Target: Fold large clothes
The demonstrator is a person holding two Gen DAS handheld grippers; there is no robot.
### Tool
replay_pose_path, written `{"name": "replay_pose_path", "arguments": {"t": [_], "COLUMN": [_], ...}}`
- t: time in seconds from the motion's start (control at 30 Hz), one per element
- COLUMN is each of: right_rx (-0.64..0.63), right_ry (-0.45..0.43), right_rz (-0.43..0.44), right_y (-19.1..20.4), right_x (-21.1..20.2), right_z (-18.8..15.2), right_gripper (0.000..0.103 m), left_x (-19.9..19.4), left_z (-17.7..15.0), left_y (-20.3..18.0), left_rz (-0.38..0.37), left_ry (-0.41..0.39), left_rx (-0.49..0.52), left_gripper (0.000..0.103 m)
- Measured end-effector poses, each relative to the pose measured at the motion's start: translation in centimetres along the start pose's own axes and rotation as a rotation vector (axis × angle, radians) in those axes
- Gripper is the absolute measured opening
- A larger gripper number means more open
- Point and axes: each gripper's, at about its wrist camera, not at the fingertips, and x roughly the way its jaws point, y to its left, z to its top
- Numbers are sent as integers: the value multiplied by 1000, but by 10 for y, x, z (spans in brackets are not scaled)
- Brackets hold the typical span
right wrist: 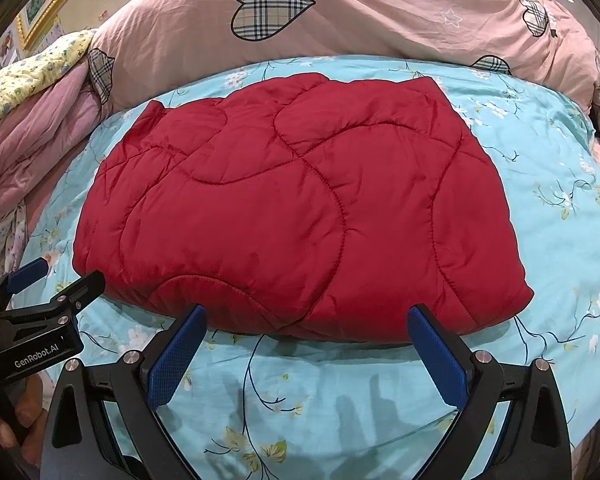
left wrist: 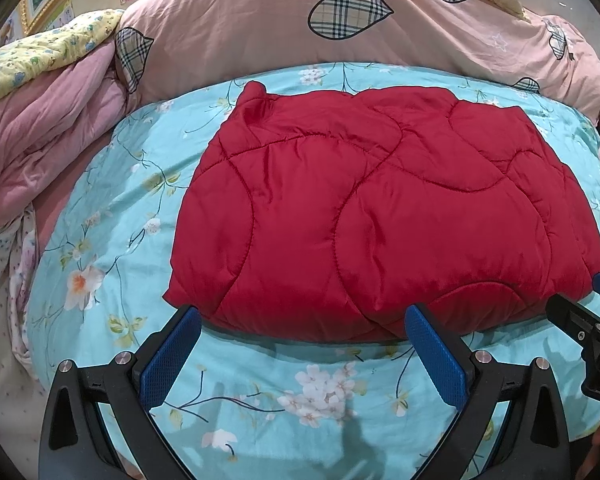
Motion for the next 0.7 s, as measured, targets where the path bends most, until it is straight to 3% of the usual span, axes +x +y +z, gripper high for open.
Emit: {"name": "replay_pose_path", "arguments": {"t": [0.7], "right_rx": [-2], "right_ry": [-1], "right_rz": [3], "right_y": [0], "right_x": [-2], "right_z": [1], "right_gripper": [101], "left_x": [-2], "left_z": [0], "left_y": [0], "left_rz": [-3], "left_ry": [-4], "left_rx": [1], "left_gripper": [102]}}
